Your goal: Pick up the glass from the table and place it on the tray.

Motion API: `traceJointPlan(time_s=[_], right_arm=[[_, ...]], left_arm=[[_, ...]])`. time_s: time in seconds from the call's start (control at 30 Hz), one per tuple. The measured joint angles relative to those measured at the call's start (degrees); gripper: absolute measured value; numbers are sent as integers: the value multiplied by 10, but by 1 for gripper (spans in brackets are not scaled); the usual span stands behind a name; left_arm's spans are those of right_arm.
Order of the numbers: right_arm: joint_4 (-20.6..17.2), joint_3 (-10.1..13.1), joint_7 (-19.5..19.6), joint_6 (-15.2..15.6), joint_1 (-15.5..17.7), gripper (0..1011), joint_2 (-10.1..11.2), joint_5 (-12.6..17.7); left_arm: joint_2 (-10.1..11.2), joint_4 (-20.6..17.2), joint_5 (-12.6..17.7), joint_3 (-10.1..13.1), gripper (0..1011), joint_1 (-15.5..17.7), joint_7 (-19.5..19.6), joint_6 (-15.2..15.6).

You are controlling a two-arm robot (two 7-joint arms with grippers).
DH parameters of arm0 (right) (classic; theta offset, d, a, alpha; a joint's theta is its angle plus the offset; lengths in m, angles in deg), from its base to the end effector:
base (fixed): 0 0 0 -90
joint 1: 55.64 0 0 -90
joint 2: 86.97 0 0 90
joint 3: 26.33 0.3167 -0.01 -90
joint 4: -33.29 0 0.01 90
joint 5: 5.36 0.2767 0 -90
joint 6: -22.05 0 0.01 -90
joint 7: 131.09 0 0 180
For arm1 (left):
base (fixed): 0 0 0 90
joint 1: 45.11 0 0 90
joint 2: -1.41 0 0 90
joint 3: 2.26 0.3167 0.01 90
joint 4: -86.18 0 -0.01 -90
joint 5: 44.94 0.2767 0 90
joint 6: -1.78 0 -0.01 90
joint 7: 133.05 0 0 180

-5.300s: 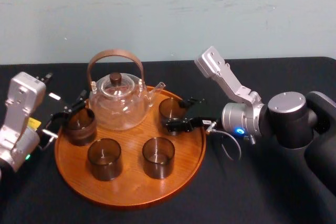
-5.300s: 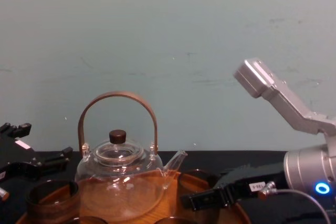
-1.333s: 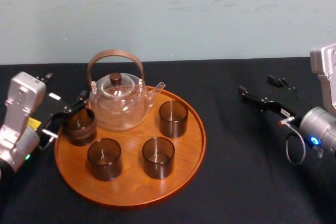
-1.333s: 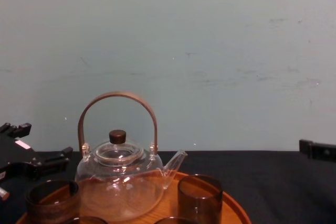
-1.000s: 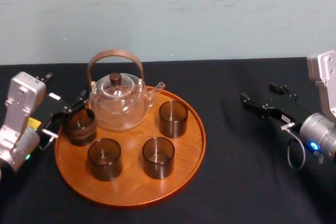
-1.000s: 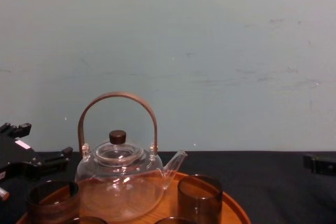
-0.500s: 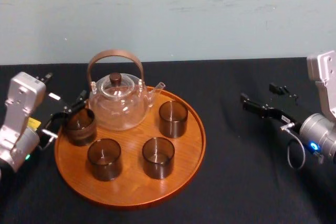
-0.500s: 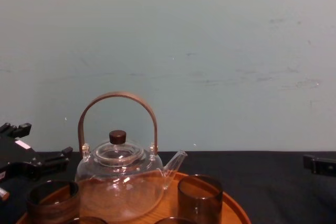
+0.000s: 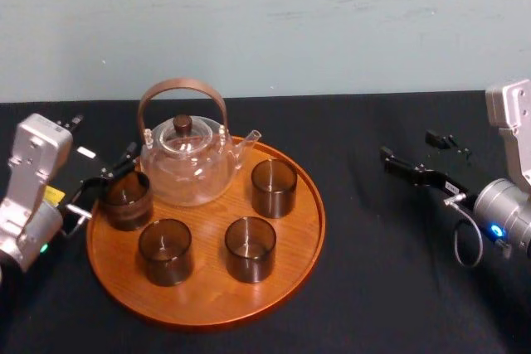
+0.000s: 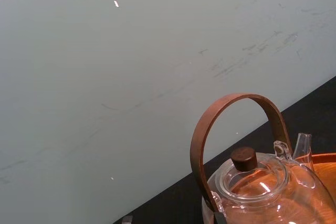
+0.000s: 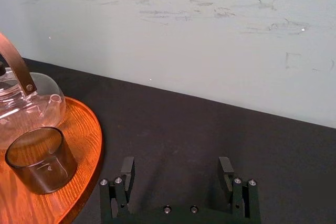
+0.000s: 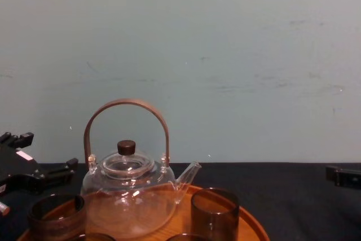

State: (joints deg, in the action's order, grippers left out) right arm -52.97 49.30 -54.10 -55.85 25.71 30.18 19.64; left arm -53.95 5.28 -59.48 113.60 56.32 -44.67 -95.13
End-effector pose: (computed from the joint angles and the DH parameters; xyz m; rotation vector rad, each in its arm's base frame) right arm 0.3339 -0.0925 -0.2960 -0.2166 0.1362 -1.1515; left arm 0.3321 0.1063 -0.3177 0.3044 -0.2851 1.2479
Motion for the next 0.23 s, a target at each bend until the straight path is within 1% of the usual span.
traceJointPlan(time_s=[0.23], right_arm=[[0, 0, 0, 0, 0, 1002, 0, 0]], left_arm=[[0, 0, 0, 0, 1001, 0, 0, 0]])
